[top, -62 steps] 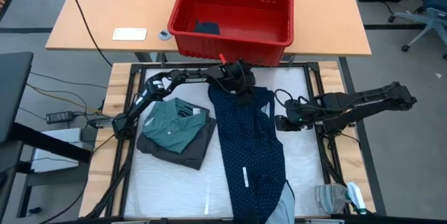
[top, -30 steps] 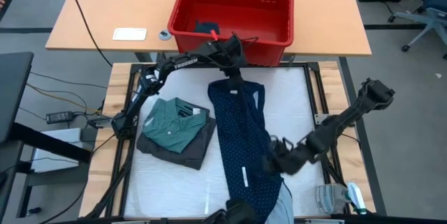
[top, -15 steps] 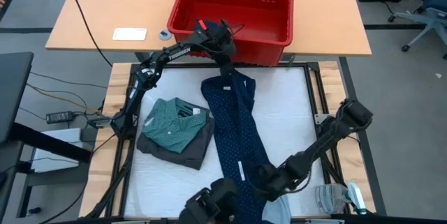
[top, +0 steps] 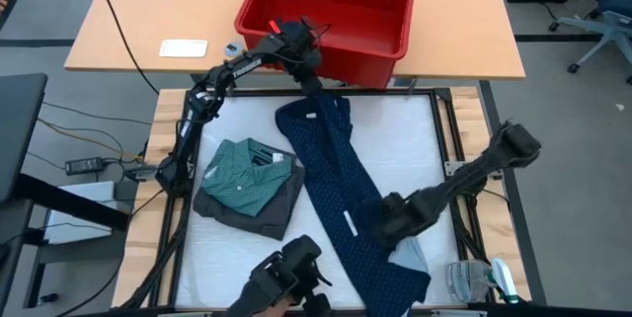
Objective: Fold laundry
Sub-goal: Fold the dark blue polo
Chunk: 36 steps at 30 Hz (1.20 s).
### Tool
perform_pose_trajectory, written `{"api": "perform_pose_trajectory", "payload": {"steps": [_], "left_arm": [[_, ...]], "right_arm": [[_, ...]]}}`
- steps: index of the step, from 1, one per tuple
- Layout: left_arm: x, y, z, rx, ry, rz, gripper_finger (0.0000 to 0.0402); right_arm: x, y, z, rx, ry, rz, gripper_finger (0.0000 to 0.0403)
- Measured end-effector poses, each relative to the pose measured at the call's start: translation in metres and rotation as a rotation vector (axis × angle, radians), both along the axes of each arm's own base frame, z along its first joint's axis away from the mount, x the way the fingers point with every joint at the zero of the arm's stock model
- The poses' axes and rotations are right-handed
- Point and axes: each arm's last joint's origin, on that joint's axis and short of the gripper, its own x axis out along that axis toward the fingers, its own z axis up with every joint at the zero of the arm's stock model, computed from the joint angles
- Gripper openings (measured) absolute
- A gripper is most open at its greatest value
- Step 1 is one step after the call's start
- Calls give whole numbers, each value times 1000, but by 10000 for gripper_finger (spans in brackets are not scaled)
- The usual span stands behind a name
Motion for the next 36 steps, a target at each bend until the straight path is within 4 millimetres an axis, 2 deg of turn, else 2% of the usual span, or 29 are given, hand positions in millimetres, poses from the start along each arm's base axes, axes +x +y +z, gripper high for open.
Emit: {"api": "perform_pose_trajectory", "payload": {"steps": [5,9,11,13,18,21,26,33,36], "left_arm": [[-2,1,0,0,2,-1,0],[-1,1,0,21,2,-32,0],[-1,1,0,22,3,-33,0],[-1,1,0,22,3,-35,0],[-2,0,0,15,10,-38,0],[-2,-1,-1,10,17,-43,0],[-2,-1,-1,17,19,-58,0],[0,0,0,39,0,-64,0],[1,0,0,42,-4,-64,0]], "right_arm": [[-30,-9,48,33,-163,42,117],[-47,-25,63,-81,-229,120,122],[-44,-35,56,-99,-224,179,131],[-39,-43,41,-73,-210,191,146],[-24,-45,12,28,-296,52,176],[-21,-33,5,138,-297,-37,176],[-12,4,2,267,-382,-59,157],[-18,32,-41,292,-103,-25,145],[-20,40,-41,397,-27,0,144]]}}
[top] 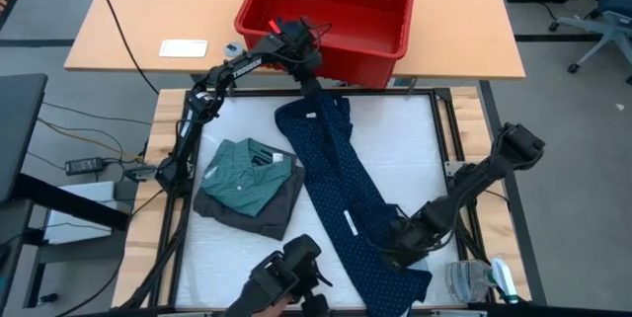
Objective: Fold laundry
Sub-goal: Fold the dark blue polo
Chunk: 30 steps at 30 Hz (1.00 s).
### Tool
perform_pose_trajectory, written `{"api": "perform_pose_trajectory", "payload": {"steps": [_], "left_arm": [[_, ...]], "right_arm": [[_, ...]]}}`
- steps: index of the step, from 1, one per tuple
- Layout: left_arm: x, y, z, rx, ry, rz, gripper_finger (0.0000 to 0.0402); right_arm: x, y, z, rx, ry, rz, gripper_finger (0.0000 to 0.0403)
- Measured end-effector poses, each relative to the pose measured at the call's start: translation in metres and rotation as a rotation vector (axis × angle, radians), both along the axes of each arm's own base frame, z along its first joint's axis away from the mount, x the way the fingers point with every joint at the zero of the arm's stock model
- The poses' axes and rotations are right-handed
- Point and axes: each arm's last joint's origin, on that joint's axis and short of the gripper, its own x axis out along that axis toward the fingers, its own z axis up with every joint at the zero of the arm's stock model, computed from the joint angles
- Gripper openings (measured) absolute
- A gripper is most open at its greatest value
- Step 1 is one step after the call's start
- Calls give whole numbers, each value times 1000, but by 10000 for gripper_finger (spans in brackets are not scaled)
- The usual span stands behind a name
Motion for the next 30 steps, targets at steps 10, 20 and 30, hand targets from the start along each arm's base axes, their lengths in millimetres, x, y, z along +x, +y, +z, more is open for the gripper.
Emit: {"api": "perform_pose_trajectory", "payload": {"steps": [10,20,30], "left_arm": [[0,1,0,7,-7,2,0],[1,-1,0,-1,-2,2,0],[4,-5,0,-2,-1,-9,0]], "right_arm": [[-18,-3,61,-111,-96,-71,144],[-22,-49,43,-309,-124,-435,145],[-21,-63,13,-289,-118,-533,137]]}}
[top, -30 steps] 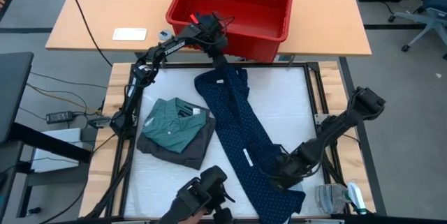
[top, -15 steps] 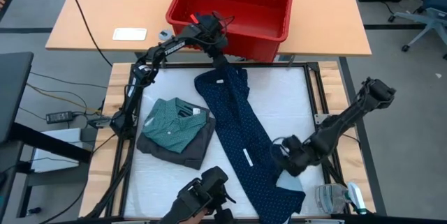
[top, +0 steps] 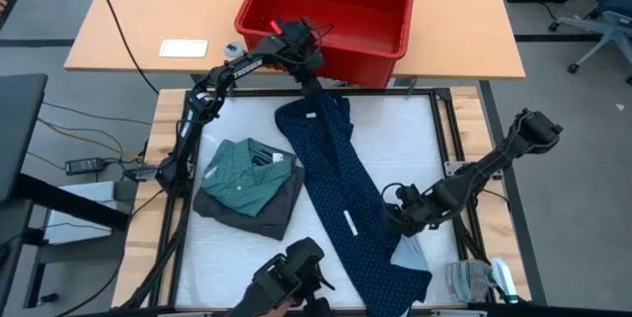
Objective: Fold laundry
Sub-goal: Fold the dark blue polo
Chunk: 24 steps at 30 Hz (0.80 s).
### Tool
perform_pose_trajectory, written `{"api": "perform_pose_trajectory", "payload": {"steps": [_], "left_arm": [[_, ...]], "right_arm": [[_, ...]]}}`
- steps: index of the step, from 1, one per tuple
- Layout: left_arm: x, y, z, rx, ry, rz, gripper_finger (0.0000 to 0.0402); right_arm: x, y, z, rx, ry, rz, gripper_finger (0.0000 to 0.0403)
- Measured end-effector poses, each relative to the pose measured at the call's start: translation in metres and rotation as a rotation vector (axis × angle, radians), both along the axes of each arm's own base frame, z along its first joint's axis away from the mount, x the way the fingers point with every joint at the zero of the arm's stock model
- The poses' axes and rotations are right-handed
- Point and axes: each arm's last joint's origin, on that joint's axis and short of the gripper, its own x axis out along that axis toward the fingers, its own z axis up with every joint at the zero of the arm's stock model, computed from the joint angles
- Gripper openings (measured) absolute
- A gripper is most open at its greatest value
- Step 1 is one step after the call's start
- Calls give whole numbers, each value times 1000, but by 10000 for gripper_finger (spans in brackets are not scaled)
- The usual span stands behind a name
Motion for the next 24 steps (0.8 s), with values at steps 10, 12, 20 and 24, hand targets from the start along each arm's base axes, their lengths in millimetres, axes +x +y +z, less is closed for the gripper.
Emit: {"api": "perform_pose_trajectory", "payload": {"steps": [10,12,20,24], "left_arm": [[4,-6,0,-11,6,-8,0],[6,-8,0,-11,6,-13,0],[8,-11,0,-11,6,-20,0],[8,-11,0,-11,6,-20,0]], "right_arm": [[0,1,6,3,19,45,11],[1,4,12,0,13,45,30],[-4,4,13,-44,50,61,177],[-5,3,8,-68,81,53,225]]}}
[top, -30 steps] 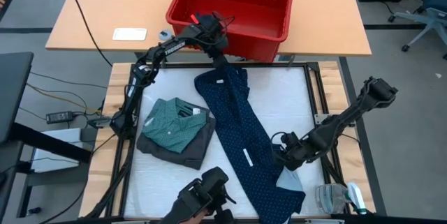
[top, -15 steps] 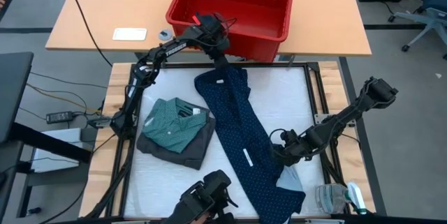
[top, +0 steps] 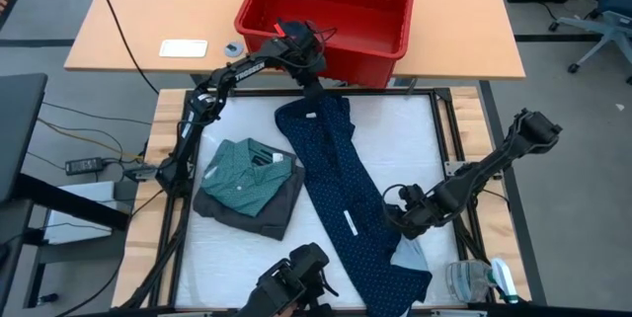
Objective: Fold laundry
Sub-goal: Fold the dark blue polo
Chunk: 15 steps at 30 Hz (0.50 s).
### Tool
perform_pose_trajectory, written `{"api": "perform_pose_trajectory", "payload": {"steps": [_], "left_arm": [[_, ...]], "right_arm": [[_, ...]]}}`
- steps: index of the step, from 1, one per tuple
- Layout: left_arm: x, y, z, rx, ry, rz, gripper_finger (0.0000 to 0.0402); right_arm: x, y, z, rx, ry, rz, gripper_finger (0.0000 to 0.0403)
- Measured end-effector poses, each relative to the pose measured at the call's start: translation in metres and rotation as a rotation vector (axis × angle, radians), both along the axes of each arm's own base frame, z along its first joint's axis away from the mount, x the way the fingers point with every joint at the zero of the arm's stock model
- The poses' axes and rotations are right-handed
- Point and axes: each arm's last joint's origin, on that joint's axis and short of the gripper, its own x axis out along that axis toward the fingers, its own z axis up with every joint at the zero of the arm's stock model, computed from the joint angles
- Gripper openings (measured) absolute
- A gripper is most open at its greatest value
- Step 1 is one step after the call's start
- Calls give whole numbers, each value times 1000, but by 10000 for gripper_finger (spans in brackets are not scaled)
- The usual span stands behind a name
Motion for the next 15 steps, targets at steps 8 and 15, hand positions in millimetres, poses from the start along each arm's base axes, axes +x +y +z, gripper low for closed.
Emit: {"api": "perform_pose_trajectory", "payload": {"steps": [8,15], "left_arm": [[0,0,0,-6,-1,10,0],[0,0,0,-3,-6,11,0]], "right_arm": [[5,-2,-1,-24,-40,6,170],[7,-4,0,-29,-50,19,112]]}}
